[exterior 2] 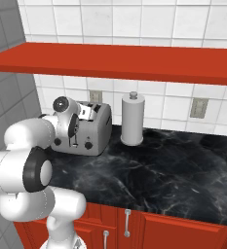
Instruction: Start the toaster. Once the lever pops up, take the bread to the plate on the dining counter.
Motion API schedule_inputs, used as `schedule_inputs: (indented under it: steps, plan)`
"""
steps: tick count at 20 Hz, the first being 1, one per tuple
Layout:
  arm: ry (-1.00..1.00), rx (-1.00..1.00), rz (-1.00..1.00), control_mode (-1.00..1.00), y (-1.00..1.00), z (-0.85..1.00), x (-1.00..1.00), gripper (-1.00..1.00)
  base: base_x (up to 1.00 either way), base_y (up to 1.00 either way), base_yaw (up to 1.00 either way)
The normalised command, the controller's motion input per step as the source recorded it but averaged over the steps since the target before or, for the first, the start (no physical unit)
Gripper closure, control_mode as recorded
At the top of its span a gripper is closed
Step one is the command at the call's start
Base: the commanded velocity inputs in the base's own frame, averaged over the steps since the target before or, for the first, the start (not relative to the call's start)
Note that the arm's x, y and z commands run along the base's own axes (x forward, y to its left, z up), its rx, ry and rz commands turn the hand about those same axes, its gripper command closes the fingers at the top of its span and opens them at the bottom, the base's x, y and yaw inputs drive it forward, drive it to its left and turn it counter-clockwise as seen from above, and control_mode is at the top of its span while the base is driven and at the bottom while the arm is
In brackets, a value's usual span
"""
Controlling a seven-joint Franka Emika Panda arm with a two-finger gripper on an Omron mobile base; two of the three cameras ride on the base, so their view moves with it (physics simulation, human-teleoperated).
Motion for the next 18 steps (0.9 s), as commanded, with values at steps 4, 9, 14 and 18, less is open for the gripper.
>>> schedule_inputs:
  steps: [4,9,14,18]
  plan:
    - [0.00,0.00,0.00,-1.00,0.00,0.00,0.00,-1.00,0.00,0.00,0.00]
    - [0.00,0.00,0.00,-1.00,0.00,0.00,0.00,-1.00,0.00,0.00,0.00]
    - [0.00,0.00,0.00,-1.00,0.00,0.00,0.00,-1.00,0.00,0.00,0.00]
    - [0.00,0.00,0.00,-1.00,0.00,0.00,0.00,-1.00,0.00,0.00,0.00]
